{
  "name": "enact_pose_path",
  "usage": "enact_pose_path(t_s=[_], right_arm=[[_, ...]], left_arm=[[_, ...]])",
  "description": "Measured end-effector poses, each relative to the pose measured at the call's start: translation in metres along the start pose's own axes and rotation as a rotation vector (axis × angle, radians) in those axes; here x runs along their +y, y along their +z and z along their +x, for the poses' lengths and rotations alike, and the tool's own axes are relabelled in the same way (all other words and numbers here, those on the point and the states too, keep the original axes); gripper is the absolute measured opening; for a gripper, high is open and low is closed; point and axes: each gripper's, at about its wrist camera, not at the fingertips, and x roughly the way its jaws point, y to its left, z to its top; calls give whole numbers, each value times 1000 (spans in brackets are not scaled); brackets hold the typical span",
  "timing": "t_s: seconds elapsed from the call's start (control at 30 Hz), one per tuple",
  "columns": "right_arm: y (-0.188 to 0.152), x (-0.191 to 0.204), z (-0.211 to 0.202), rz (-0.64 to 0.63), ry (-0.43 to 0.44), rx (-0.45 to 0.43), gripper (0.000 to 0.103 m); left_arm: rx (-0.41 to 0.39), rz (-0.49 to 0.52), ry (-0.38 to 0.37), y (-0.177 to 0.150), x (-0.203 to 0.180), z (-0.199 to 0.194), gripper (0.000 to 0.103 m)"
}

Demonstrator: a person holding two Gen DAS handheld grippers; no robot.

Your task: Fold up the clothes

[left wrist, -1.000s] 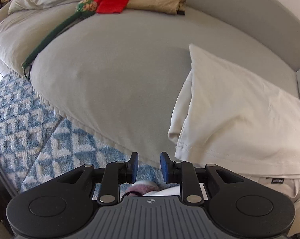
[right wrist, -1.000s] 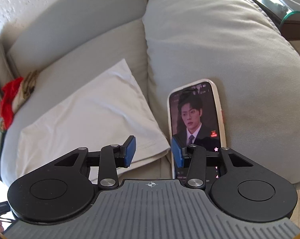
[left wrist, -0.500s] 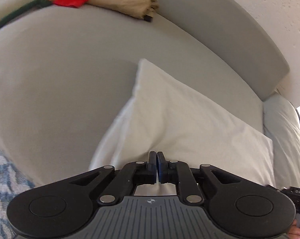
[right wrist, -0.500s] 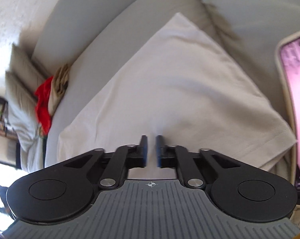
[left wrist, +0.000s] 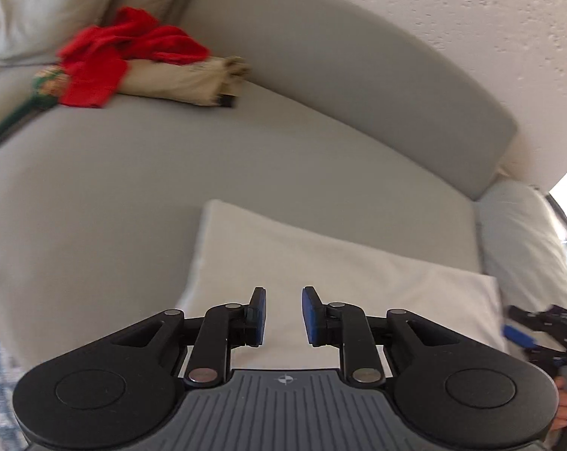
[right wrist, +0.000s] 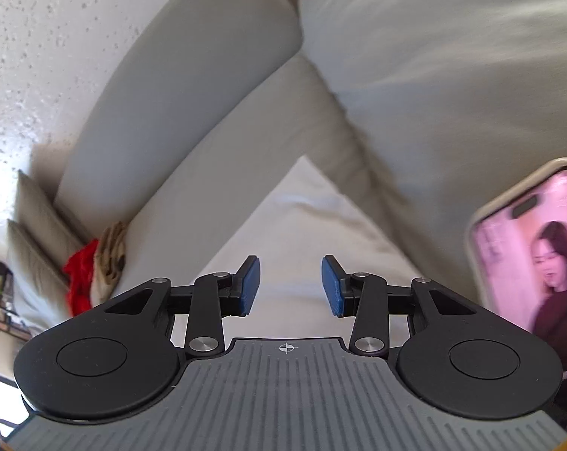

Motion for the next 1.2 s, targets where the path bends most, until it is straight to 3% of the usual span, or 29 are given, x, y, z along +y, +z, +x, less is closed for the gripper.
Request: enact_pose_path(t_s=[0.1,0.2,0.3,0.33,0.37,0.4,0.5,0.63,0.67,0.7,0.77,0.83,0.93,0.97,1.03,1.07,1.1,1.13,1.2], right_arm=[[3,24,42,-26,134,78,32],[1,42,92,-6,290,219,32],[-5,49,137,14,299,335,32],[-8,49,146,13,283,349,29],[-8,48,150,-3,256,334,9],[-5,46,151,-24,222,288,1],[17,31,145,-71,77,81,1],[49,-18,110,-6,-133,-187,0],[55,-28,100,21,-174,-234,0],[58,-34,89,56,-225,-267,8],[61,-44,65,121,-252,-312,2],[56,-42,40,125,-227,-319,11],[39,-29,8,74,-172,-275,11],[31,-22,1,50,-154,-239,12],[12,-7,-3,-35,-146,-152,15],[1,1,1,-113,-174,-104,25],[-10,10,9,-206,-219,-54,35],[-19,15,15,-268,-271,-19,36],[-25,13,18,-301,-368,1,26]], left_arm=[[33,-22,-127,9,-18,46,16],[102,-95,-254,12,-21,93,14],[103,-133,-265,8,-18,121,14],[73,-146,-230,9,-11,124,14],[41,-160,-194,11,-5,127,14],[0,-177,-153,13,5,126,12],[-98,-229,-5,21,40,119,12],[-185,-262,152,30,69,105,12],[-205,-265,198,32,70,99,11],[-222,-267,241,33,72,94,9],[-218,-265,281,30,70,78,7],[-200,-246,278,26,67,57,8],[-151,-204,156,7,56,15,11],[-113,-170,104,2,50,12,17],[-21,-44,71,-15,30,9,25],[25,19,58,-23,21,7,32],[72,79,85,-32,12,11,33],[85,110,121,-36,9,12,33],[109,120,187,-41,10,7,32]])
